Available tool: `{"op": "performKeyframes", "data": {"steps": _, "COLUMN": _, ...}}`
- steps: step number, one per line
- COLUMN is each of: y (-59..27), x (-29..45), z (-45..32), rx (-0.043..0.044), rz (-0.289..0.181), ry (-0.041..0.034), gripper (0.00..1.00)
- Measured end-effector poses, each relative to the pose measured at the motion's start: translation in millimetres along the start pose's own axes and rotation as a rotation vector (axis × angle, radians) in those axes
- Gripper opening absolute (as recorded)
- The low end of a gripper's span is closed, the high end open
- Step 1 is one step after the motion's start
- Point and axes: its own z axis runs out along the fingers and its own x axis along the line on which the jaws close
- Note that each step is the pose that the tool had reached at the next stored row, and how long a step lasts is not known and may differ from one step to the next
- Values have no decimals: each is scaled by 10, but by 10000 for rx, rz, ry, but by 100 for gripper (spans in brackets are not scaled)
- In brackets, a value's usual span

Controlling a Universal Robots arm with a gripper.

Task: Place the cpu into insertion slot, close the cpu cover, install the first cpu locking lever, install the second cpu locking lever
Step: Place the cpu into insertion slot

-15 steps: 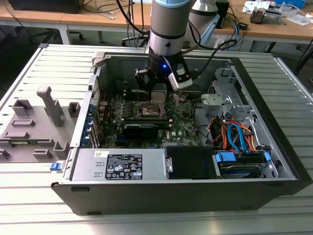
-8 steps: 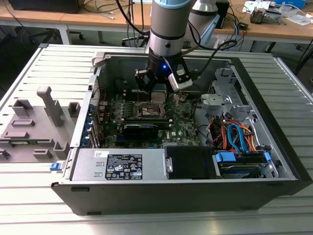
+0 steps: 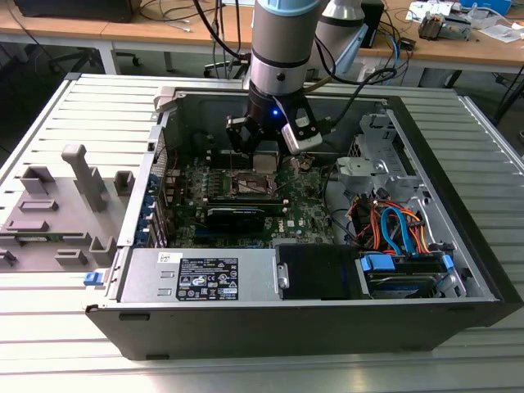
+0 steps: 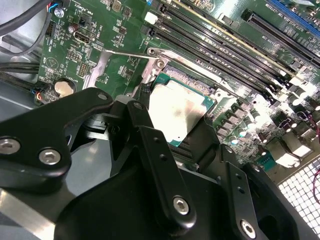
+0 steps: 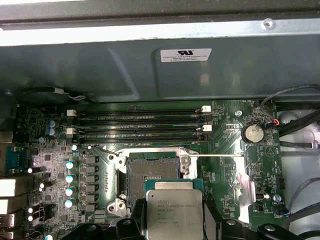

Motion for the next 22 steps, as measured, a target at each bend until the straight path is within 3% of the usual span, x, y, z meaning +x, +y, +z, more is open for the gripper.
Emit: {"op": "performKeyframes", "data": {"steps": 22, "y": 0, "x": 0, "z": 1, "rx": -6, "rz": 368, "ry": -33, "gripper": 55}}
